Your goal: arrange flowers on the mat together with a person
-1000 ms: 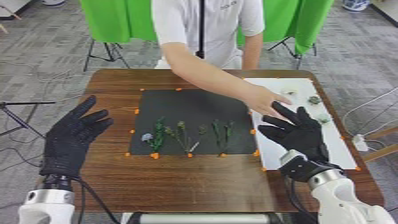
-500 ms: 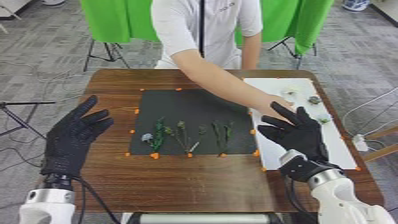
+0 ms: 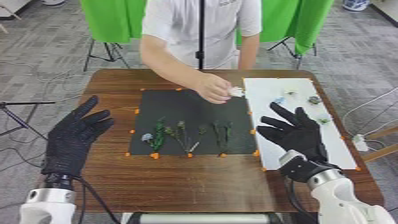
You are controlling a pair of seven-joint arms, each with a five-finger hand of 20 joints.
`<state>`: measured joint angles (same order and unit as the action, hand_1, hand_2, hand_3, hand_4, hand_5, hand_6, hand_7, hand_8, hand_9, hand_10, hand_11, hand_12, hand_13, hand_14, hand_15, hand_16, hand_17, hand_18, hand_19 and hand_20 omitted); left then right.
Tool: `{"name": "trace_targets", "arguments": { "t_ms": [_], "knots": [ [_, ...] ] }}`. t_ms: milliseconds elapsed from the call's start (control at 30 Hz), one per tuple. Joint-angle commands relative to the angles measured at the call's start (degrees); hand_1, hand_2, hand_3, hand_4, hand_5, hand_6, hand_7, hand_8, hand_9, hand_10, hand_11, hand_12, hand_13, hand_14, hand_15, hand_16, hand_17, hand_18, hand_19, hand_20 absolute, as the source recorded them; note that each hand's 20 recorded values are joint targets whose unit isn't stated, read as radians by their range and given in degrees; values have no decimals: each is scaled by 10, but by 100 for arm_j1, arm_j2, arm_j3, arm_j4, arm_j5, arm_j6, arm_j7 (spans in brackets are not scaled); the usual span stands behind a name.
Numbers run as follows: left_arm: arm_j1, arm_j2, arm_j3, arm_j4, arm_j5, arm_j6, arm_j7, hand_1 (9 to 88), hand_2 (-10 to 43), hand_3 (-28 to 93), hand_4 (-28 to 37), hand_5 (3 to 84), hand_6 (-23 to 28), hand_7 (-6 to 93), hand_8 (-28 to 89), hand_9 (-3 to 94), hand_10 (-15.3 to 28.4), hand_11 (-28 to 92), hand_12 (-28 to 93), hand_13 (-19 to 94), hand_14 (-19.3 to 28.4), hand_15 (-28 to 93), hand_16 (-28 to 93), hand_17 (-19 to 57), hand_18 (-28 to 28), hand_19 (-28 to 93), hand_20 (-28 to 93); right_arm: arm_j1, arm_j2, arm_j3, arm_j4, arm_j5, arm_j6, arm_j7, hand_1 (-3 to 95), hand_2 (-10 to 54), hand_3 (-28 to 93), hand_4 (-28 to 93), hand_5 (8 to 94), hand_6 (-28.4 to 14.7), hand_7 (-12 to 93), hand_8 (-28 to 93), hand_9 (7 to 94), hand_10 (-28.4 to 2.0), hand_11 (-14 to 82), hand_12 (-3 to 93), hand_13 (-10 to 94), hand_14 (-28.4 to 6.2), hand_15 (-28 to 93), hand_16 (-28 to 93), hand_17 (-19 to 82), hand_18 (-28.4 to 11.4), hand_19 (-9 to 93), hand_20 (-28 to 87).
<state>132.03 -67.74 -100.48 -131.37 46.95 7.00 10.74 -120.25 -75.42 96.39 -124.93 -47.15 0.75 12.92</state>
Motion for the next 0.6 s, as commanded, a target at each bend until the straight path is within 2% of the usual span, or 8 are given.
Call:
{"name": "trace_targets", "arguments": {
  "t_ms": [33,167,200,233,267,400,600],
  "knots": [
    [18,30,62,25,-46,83,32,237,76,744,-223,408,92,57,-63,416,211,239,127,316,281,535,-60,-31,280,619,109,41,-35,-19,35,16,-55,-34,173,111,711,-268,455,5,133,-130,526,-164,169,137,417,-182,390,123,62,-199,460,207],
    [7,34,55,25,-42,66,37,238,76,743,-223,408,92,57,-63,415,212,240,127,315,280,535,-59,-32,279,619,109,66,-18,-34,39,23,-24,-56,173,110,712,-268,455,5,134,-131,526,-163,168,136,417,-183,390,123,62,-199,461,207],
    [22,56,60,17,-55,102,63,238,76,742,-223,407,93,57,-63,416,212,240,127,315,280,535,-59,-32,279,619,109,73,-32,-29,46,9,-61,-47,173,110,712,-268,455,5,134,-131,525,-163,168,136,417,-182,390,123,62,-199,461,207],
    [16,43,51,16,-39,87,35,238,76,742,-223,407,93,57,-63,416,212,240,127,315,280,535,-59,-32,279,619,109,51,-33,-19,35,-4,-65,-40,173,109,713,-268,455,5,134,-131,525,-163,168,136,417,-182,390,123,62,-199,461,207],
    [10,64,65,18,-51,109,80,238,76,743,-222,407,93,58,-63,415,212,240,127,315,280,535,-60,-32,279,619,109,60,-19,-27,44,2,-67,-66,173,109,713,-268,455,5,134,-131,525,-163,169,137,417,-182,391,123,61,-199,461,206],
    [-39,51,76,29,-40,93,31,237,76,743,-222,407,93,58,-63,415,212,241,128,315,281,536,-60,-32,279,619,109,54,-15,-26,41,-5,-47,-37,173,109,712,-269,455,5,134,-131,525,-162,168,136,417,-182,390,123,62,-199,461,206],
    [-35,65,86,26,-54,116,45,238,76,742,-222,407,93,59,-63,415,212,242,128,314,281,535,-60,-32,279,620,109,55,-37,-12,49,-2,-99,-24,175,109,712,-267,456,4,135,-131,526,-162,169,137,418,-181,391,123,61,-199,463,207]
  ]
}}
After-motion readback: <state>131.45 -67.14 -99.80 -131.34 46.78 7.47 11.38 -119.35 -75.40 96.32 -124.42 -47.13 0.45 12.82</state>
